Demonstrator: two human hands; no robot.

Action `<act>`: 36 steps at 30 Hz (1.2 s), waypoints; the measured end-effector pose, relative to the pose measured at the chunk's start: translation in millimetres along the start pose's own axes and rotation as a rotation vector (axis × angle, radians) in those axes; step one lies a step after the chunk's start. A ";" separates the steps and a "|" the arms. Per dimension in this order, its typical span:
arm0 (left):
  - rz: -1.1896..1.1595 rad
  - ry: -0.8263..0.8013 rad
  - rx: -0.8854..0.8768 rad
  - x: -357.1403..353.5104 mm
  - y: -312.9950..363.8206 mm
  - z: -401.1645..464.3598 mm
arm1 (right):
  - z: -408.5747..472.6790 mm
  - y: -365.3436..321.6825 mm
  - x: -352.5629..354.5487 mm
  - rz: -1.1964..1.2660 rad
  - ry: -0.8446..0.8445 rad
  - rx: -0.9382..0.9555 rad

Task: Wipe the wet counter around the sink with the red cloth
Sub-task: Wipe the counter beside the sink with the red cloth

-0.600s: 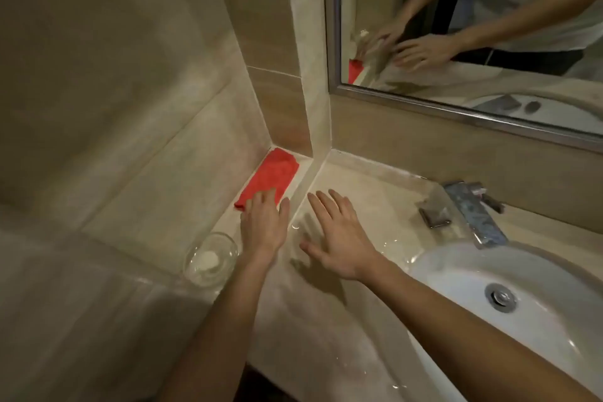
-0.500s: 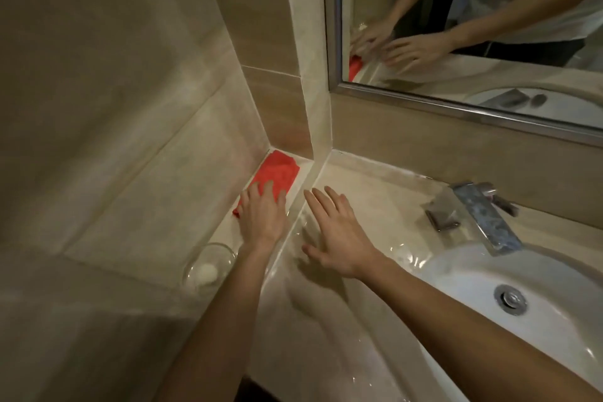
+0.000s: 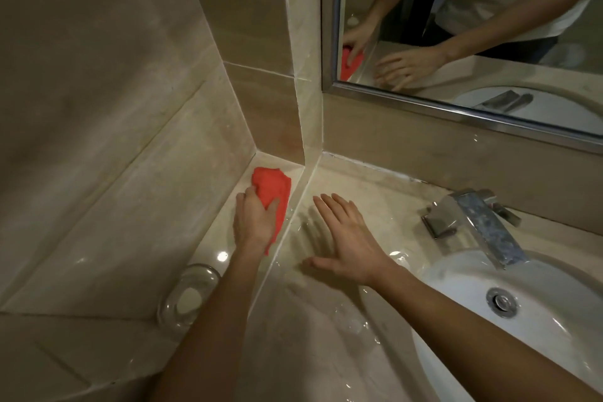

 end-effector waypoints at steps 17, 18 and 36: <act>0.097 -0.872 -0.687 -89.7 56.2 -106.9 | -89.6 70.9 -14.7 0.588 0.044 -0.496; 0.139 -0.822 -0.688 -92.0 52.3 -101.1 | -90.4 74.8 -17.6 0.577 0.058 -0.529; 0.563 -0.398 -0.751 -129.0 -2.5 -162.0 | -109.8 34.6 -77.8 -0.193 0.128 -0.421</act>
Point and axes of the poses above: each hand's wrist, its own z-axis towards the middle knuckle, its own x-axis out of the back of the hand, y = z × x, the point moved 7 cm from there along z, towards the middle knuckle, and after that the axes turned 2 degrees about z, right-handed, at the moved point
